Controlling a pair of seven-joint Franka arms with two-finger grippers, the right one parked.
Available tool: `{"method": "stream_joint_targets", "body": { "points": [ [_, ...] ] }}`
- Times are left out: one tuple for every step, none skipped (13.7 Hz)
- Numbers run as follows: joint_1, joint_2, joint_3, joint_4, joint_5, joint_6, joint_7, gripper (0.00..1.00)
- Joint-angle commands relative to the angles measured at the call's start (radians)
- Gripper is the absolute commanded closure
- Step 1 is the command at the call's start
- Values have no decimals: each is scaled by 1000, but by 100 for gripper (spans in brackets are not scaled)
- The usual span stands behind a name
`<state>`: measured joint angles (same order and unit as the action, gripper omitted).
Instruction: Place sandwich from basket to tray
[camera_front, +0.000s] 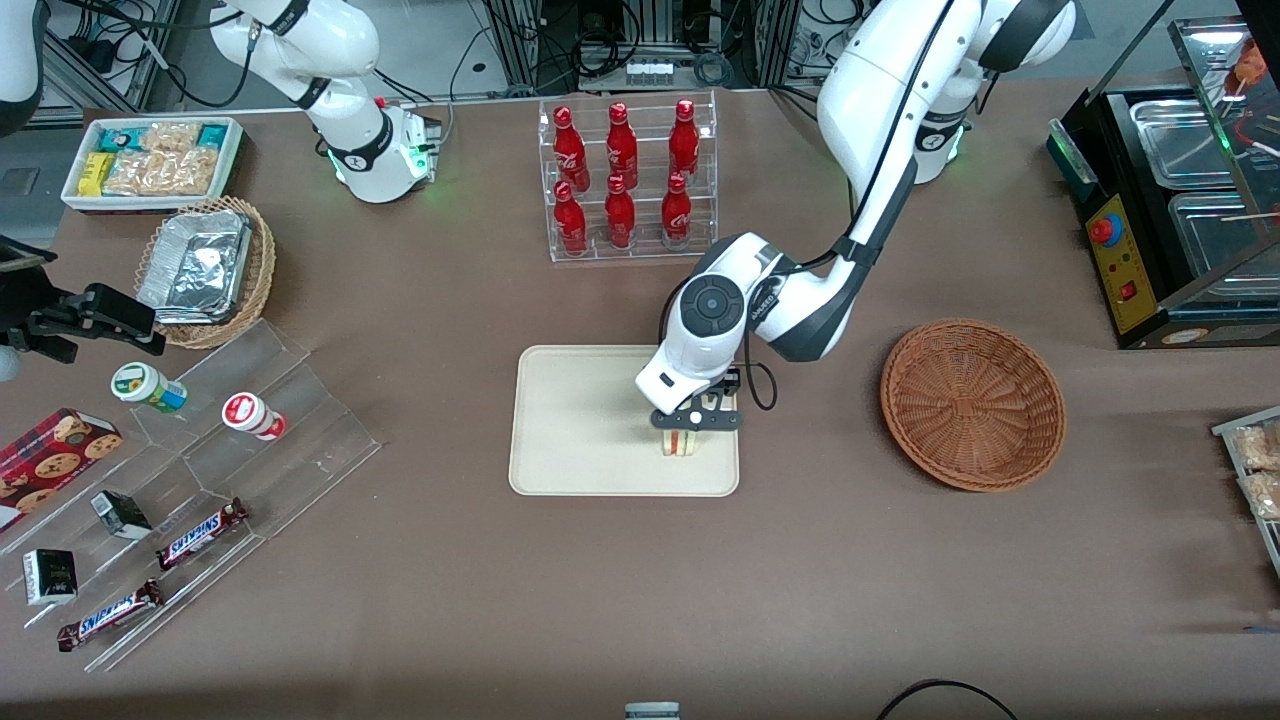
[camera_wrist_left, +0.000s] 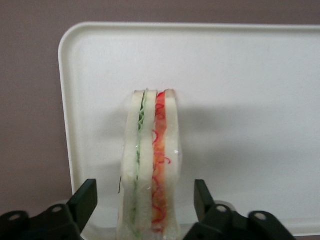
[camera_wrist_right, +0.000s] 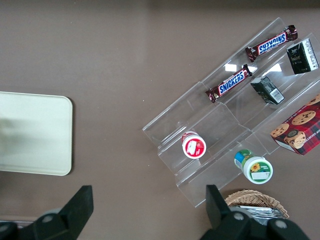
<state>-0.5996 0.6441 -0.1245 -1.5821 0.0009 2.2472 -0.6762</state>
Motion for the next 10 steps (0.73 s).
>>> {"method": "stream_joint_targets", "body": {
  "points": [
    [-8,-79,13,28,18,-102,-14,0],
    [1,-118,13,42,18,-165,-10,0],
    [6,-163,14,47,18,-213,-5,0],
    [14,-216,14,44,18,-239,-5,0],
    [24,-266,14,40,18,-271,-3,0],
    [41,-318,14,39,16,-317,0,0],
    [47,-369,14,37,16,-366,3,0],
    [55,-415,14,36,16,-409,6,0],
    [63,-463,14,36,18,-457,32,0],
    [81,-504,14,36,16,-510,79,0]
  ]
}}
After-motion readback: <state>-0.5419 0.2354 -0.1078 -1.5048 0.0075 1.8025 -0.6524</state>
